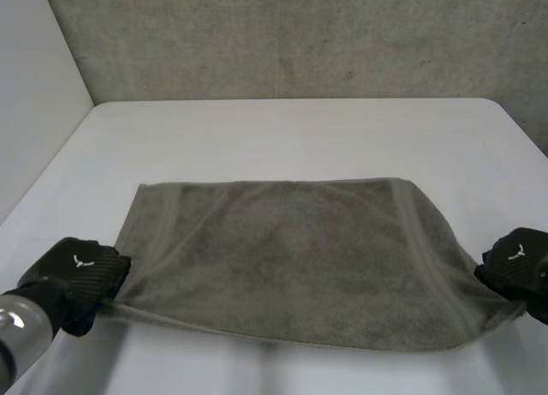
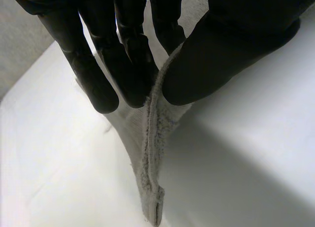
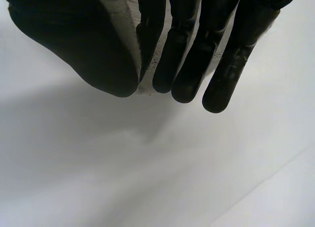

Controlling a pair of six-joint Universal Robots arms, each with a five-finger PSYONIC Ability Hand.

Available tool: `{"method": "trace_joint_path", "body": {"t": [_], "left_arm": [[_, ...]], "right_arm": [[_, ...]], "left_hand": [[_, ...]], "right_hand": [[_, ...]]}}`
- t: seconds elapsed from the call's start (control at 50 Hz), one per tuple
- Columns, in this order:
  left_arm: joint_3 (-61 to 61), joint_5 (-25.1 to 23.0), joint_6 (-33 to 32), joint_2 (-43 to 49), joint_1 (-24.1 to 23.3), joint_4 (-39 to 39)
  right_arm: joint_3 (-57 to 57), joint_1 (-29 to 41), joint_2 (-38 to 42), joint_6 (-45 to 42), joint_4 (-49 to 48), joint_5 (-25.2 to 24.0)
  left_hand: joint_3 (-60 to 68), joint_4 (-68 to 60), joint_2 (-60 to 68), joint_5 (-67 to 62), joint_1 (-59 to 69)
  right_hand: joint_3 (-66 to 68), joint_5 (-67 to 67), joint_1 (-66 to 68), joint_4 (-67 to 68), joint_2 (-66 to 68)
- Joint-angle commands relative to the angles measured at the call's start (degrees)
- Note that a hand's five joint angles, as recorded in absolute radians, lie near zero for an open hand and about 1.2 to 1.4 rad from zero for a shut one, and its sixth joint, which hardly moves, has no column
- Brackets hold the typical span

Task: Fold the towel.

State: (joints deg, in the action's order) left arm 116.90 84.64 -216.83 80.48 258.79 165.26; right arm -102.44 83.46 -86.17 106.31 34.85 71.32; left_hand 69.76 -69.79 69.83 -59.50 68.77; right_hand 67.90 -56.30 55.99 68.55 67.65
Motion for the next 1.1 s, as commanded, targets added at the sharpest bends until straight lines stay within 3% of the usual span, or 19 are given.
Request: {"method": "trace_joint_path", "body": {"t": [0.02, 0.1, 0.2, 0.32, 0.4, 0.68, 0.86, 0.88, 0.9, 0.92, 0.94, 1.02, 1.1], "left_arm": [[0.3, -0.2, -3.0, -2.4, 0.1, 1.7], [-0.8, -0.8, -3.1, 0.8, -0.3, 5.3], [-4.6, -0.9, -3.1, 9.1, -0.2, 10.9], [-15.0, -0.8, -3.2, 21.8, -0.9, 15.5], [-24.8, -0.7, -3.2, 31.8, -1.3, 18.1], [-56.7, 0.5, -3.6, 59.3, -5.0, 21.3], [-68.6, 2.5, -3.9, 67.2, -5.6, 21.2], [-69.4, 2.6, -3.9, 68.0, -5.7, 21.2], [-69.7, 2.7, -4.0, 68.5, -5.7, 21.2], [-69.7, 2.7, -4.0, 68.5, -5.7, 21.2], [-69.7, 3.2, -4.3, 68.7, -5.9, 21.2], [-69.8, 3.4, -4.8, 68.4, -7.0, 21.2], [-68.9, 3.6, -4.8, 66.7, -9.0, 20.4]], "right_arm": [[-1.3, -0.5, -0.1, -0.8, -1.1, -0.8], [-0.7, -0.1, 0.7, 0.2, -4.3, -0.7], [2.6, 0.8, 7.9, 8.1, -13.5, -0.2], [7.4, 4.1, 13.1, 16.1, -19.6, 0.2], [13.3, 8.6, 19.8, 22.3, -25.9, 4.0], [31.8, 15.2, 37.3, 23.8, -40.7, 15.0], [40.2, 17.6, 43.9, 23.4, -41.1, 17.5], [40.8, 17.7, 44.7, 23.3, -41.1, 18.1], [40.9, 18.1, 44.9, 23.4, -41.1, 19.3], [40.9, 18.1, 44.9, 23.4, -41.1, 19.3], [41.0, 18.3, 44.9, 23.4, -41.1, 20.8], [40.8, 18.7, 43.5, 24.2, -40.9, 22.8], [37.4, 18.6, 37.2, 27.3, -41.0, 22.8]], "left_hand": [[10.2, -10.2, 10.2, -10.5, 11.2], [10.2, -10.2, 10.2, -10.5, 11.2], [10.2, -10.2, 10.2, -10.5, 11.2], [10.2, -10.2, 10.2, -10.5, 11.2], [10.2, -10.2, 10.2, -10.5, 11.2], [10.2, -10.2, 10.2, -10.5, 11.2], [10.2, -10.2, 10.2, -10.5, 11.2], [2.8, -2.7, 2.7, -3.0, 3.8], [-32.9, 33.0, -33.0, 32.7, -32.0], [-33.3, 33.3, -33.4, 33.0, -32.3], [-59.8, 59.8, -59.8, 59.5, -58.8], [-59.7, 59.7, -59.8, 59.5, -58.7], [-59.7, 59.7, -59.8, 59.5, -58.7]], "right_hand": [[12.1, -13.7, 24.0, 11.4, 12.3], [12.1, -13.7, 24.0, 11.4, 12.3], [12.1, -13.7, 24.0, 11.4, 12.3], [12.1, -13.7, 24.0, 11.4, 12.3], [12.1, -13.7, 24.0, 11.4, 12.3], [12.1, -13.7, 24.0, 11.4, 12.3], [12.1, -13.7, 24.0, 11.4, 12.3], [-16.6, 15.0, -4.7, -17.3, -16.4], [-45.9, 44.3, -34.0, -46.6, -45.7], [-46.2, 44.6, -34.3, -46.9, -46.0], [-57.9, 56.3, -46.0, -58.6, -57.7], [-57.9, 56.3, -46.0, -58.6, -57.7], [-57.9, 56.3, -46.0, -58.6, -57.7]]}}
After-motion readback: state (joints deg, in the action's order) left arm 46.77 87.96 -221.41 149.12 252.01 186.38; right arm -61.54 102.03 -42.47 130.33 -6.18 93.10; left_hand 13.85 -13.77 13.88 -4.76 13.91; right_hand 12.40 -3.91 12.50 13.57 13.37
